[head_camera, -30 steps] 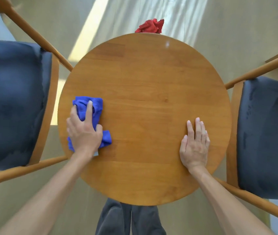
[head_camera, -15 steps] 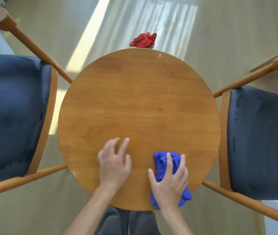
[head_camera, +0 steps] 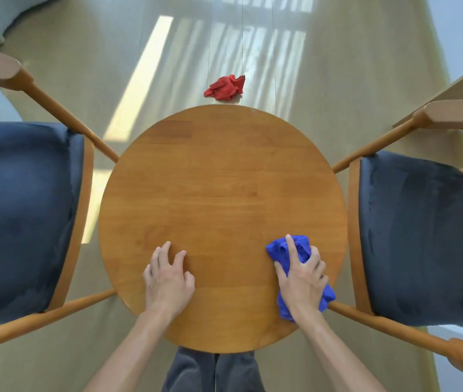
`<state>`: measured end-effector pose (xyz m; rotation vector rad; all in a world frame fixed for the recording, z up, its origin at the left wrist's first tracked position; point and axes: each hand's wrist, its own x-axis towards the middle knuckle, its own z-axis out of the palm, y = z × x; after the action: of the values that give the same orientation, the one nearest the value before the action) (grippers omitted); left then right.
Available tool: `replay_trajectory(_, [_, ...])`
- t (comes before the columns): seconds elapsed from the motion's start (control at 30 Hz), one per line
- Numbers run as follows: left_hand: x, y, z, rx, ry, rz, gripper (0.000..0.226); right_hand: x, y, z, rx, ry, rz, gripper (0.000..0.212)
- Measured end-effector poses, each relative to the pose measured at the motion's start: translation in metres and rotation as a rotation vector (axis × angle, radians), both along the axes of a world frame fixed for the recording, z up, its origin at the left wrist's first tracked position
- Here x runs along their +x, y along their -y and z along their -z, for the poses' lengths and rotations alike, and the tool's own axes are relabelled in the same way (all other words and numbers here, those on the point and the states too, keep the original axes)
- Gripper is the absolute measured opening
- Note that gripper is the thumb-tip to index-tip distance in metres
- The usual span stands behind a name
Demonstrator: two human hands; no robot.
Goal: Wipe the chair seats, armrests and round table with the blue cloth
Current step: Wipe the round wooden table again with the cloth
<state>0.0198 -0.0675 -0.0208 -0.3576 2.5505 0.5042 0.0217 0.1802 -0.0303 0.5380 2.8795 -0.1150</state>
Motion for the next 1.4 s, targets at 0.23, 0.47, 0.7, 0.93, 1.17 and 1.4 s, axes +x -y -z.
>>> replay_trajectory(0.23, [-0.006,-0.047,-0.052,0.479,0.142,0.007,0.042,-0.008,-0.002,-0.051,-0.656,0.115,-0.032,0.079])
replay_trajectory(0.47, [-0.032,-0.052,-0.162,0.924,-0.007,-0.155,0.026,-0.03,0.045,-0.162,-1.134,-0.128,-0.033,0.095])
replay_trajectory(0.7, [-0.053,-0.034,-0.292,1.069,-0.195,-0.046,0.04,-0.054,0.035,-0.299,-1.421,-0.093,-0.192,0.092])
replay_trajectory(0.93, [-0.053,-0.021,-0.353,1.169,-0.205,-0.097,0.023,-0.054,0.008,-0.362,-1.522,-0.03,-0.128,0.071])
replay_trajectory(1.17, [-0.065,-0.009,-0.377,1.17,-0.18,-0.089,0.031,-0.063,-0.011,-0.398,-1.273,0.06,-0.32,0.065])
replay_trajectory(1.4, [-0.074,0.01,-0.38,0.994,-0.281,0.068,0.019,-0.071,-0.014,-0.414,-1.098,-0.009,-0.392,0.02])
